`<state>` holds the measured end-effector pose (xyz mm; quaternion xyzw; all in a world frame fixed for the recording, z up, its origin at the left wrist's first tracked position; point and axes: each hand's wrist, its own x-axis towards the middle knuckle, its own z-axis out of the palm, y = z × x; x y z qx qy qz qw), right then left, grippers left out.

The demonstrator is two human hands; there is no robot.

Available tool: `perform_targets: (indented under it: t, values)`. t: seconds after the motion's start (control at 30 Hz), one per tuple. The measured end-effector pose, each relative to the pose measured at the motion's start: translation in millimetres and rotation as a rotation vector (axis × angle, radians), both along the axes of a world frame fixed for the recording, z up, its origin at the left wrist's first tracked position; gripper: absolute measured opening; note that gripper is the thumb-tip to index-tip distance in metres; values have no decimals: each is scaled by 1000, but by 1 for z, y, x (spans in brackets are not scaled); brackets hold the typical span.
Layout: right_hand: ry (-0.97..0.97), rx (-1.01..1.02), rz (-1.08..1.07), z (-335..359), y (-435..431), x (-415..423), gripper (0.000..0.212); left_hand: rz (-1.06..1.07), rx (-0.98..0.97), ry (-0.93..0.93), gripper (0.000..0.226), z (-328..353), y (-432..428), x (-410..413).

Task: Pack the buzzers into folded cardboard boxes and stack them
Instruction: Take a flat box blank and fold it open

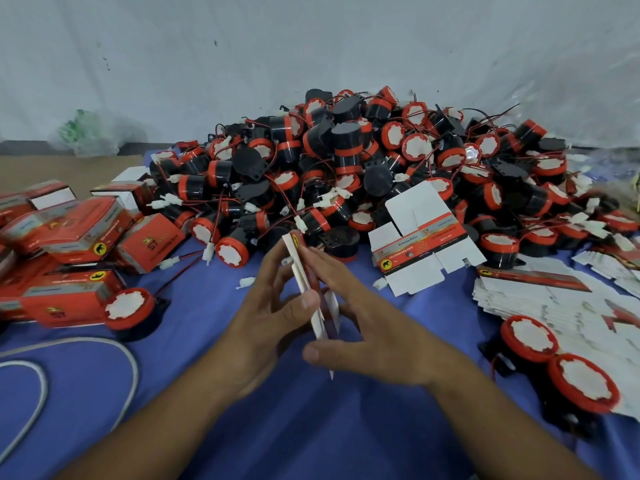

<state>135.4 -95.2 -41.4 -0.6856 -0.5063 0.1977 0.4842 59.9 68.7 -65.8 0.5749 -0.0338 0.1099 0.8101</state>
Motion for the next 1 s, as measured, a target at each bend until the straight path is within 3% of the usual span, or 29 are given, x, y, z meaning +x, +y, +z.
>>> perform_targets:
  t: [0.13,0.2,0.33,0.43,0.57,0.67,0.8,1.0]
  values:
    - [30,16,-1,0,-1,-1,75,168,-32,27,69,2,-3,1]
    - [9,23,-35,-1,2,-2,78,217,98,5,62,1,-2,-1]
    - [-30,82,-92,-2,8,-3,81,339,544,-48,54,-4,-5,-3]
    - [-71,116,-106,-3,8,-1,74,429,613,-101,51,-5,-8,-4]
    - [-108,138,-173,-5,10,2,63,582,652,-152,27,-3,-6,-5]
    - [-256,129,-237,-9,12,5,57,675,848,-102,42,-8,-5,-3]
    - [-350,179,-213,-11,13,4,51,694,747,-41,61,-11,-1,-2]
    - [-343,230,-180,-13,15,0,41,697,693,-73,64,-7,1,-5]
